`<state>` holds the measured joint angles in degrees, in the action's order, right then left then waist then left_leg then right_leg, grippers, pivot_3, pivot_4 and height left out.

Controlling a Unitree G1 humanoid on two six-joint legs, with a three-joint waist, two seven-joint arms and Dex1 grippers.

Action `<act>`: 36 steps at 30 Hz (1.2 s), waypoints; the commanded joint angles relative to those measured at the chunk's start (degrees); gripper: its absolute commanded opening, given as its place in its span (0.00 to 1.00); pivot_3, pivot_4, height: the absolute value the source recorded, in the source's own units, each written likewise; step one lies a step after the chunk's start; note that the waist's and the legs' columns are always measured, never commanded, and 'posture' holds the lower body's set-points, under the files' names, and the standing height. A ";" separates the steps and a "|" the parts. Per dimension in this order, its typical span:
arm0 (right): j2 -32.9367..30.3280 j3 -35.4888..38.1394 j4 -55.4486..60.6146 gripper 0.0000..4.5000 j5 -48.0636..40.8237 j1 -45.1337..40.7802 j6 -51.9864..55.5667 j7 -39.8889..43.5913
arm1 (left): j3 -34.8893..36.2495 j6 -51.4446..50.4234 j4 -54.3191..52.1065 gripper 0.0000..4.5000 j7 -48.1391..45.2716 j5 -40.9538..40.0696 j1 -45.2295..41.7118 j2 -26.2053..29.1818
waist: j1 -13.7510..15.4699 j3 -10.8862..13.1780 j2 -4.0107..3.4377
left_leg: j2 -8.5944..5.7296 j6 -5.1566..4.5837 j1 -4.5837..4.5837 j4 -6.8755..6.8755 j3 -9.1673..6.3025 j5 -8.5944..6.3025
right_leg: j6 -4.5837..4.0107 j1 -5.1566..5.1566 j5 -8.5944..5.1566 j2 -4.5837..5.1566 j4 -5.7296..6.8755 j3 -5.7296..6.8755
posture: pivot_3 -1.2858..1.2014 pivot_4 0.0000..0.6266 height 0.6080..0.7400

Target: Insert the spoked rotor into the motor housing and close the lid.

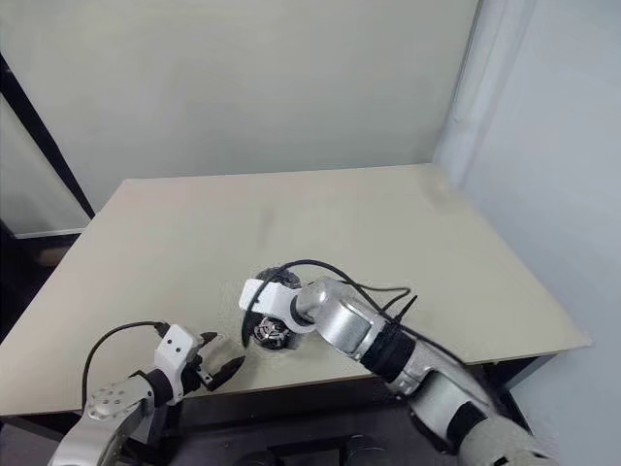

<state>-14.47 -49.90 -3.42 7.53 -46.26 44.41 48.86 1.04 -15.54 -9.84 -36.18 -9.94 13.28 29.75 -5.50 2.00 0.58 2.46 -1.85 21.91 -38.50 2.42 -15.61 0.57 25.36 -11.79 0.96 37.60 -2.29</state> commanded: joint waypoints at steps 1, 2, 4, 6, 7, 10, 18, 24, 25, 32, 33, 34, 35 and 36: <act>-3.04 -4.15 2.98 0.99 4.17 -2.41 -6.65 4.54 | 1.78 -0.42 -1.67 1.00 -0.77 -0.64 -0.15 1.58 | 0.00 0.00 0.00 | 0.00 0.00 -0.01 0.01 0.00 0.00 | 0.00 0.00 0.00 0.00 0.00 0.00 | 0.52 0.00 1.00; -3.58 -4.64 2.85 0.99 4.78 -2.47 -7.92 5.30 | 1.99 -0.57 -1.59 1.00 -0.90 -0.82 -0.07 1.84 | -0.01 0.00 0.00 | 0.01 0.00 -0.02 0.01 0.00 0.00 | -0.01 -0.01 0.00 -0.01 0.00 0.01 | 0.52 0.00 1.00; -4.35 -5.50 1.95 0.99 6.62 -2.52 -10.63 6.10 | 2.30 -0.95 -1.57 1.00 -1.05 -0.99 0.07 2.19 | -0.03 0.01 0.00 | 0.03 0.00 -0.04 0.01 0.02 0.00 | -0.01 0.01 0.00 -0.01 0.03 0.01 | 0.52 0.00 1.00; -4.57 -6.05 0.63 0.99 8.56 -2.57 -13.01 6.41 | 2.42 -1.26 -1.73 1.00 -1.10 -1.13 0.20 2.27 | 0.00 0.00 0.00 | 0.04 0.00 -0.08 0.02 0.02 0.00 | -0.01 0.00 0.00 -0.02 0.05 0.02 | 0.52 0.00 1.00; -4.31 -5.95 -0.08 0.99 9.17 -2.38 -13.84 6.35 | 2.48 -1.48 -1.92 1.00 -1.12 -1.23 0.30 2.23 | 0.02 0.01 0.00 | 0.04 0.00 -0.08 0.02 0.01 0.00 | -0.01 -0.01 0.00 -0.02 0.05 0.03 | 0.52 0.00 1.00; -3.37 -5.61 -1.88 0.99 10.67 -1.67 -15.34 6.58 | 2.64 -1.76 -2.26 1.00 -1.19 -1.25 0.51 2.14 | 0.04 0.00 0.00 | 0.04 0.00 -0.09 0.01 0.02 0.00 | -0.01 -0.02 0.00 -0.01 0.05 0.02 | 0.52 0.00 1.00; -1.20 -5.60 -7.19 0.99 14.18 0.15 -18.11 6.37 | 2.75 -2.14 -3.03 1.00 -1.31 -1.21 0.80 2.05 | 0.12 0.00 0.01 | 0.02 0.01 -0.08 -0.03 0.03 0.00 | -0.01 -0.05 0.00 0.01 0.05 0.00 | 0.52 0.00 1.00; -0.18 -4.75 -8.88 0.86 16.03 1.40 -18.79 6.46 | 3.07 -2.71 -3.32 1.00 -1.55 -1.23 1.11 2.19 | 0.10 0.01 0.01 | 0.03 0.00 -0.09 -0.02 0.03 0.00 | -0.01 -0.04 0.00 0.00 0.07 0.01 | 0.52 0.00 1.00; -0.03 -4.63 -9.18 0.78 16.29 1.58 -18.93 6.44 | 3.11 -2.80 -3.34 1.00 -1.58 -1.21 1.08 2.18 | 0.10 0.01 0.01 | 0.03 0.00 -0.09 -0.02 0.02 0.00 | -0.01 -0.04 0.00 0.00 0.07 0.01 | 0.52 0.00 1.00; 1.45 -3.41 -11.37 0.23 17.26 2.65 -19.87 4.96 | 3.21 -2.79 -3.32 1.00 -1.45 -1.13 0.72 1.92 | 0.09 0.00 0.02 | 0.03 0.01 -0.14 -0.02 0.03 0.00 | -0.01 -0.09 0.01 0.00 0.08 0.01 | 0.52 0.00 1.00; 1.66 -3.13 -11.56 0.15 17.41 2.78 -20.02 4.82 | 3.19 -2.78 -3.31 1.00 -1.43 -1.11 0.67 1.88 | 0.05 -0.02 0.04 | 0.03 0.01 -0.16 -0.02 0.03 0.00 | -0.01 -0.10 0.01 0.00 0.08 0.00 | 0.52 0.00 1.00; 1.82 -2.92 -11.73 0.08 17.60 2.88 -20.18 4.78 | 3.18 -2.76 -3.31 1.00 -1.41 -1.09 0.64 1.86 | 0.05 -0.02 0.04 | 0.04 0.01 -0.24 -0.01 0.03 0.00 | -0.01 -0.16 0.01 0.00 0.08 0.01 | 0.52 0.00 1.00; 2.07 -2.59 -11.87 0.04 17.71 3.00 -20.35 4.56 | 3.16 -2.74 -3.29 1.00 -1.37 -1.07 0.60 1.81 | 0.06 -0.01 0.03 | 0.06 0.01 -0.26 -0.01 0.04 0.00 | -0.01 -0.16 0.00 -0.01 0.09 0.02 | 0.52 0.00 1.00; 2.28 -2.35 -12.00 0.03 17.89 3.05 -20.44 4.50 | 3.16 -2.71 -3.28 1.00 -1.33 -1.05 0.60 1.78 | 0.06 -0.01 0.04 | 0.06 0.01 -0.25 -0.01 0.04 0.01 | -0.01 -0.15 0.00 -0.01 0.11 0.02 | 0.52 0.00 1.00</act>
<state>-12.30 -53.96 -15.22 24.58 -42.85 24.43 53.99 3.22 -18.76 -10.82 -37.55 -10.10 14.65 31.29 -5.44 1.99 0.62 2.51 -1.84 21.63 -38.52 2.46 -15.60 0.56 25.19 -11.78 0.95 37.71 -2.27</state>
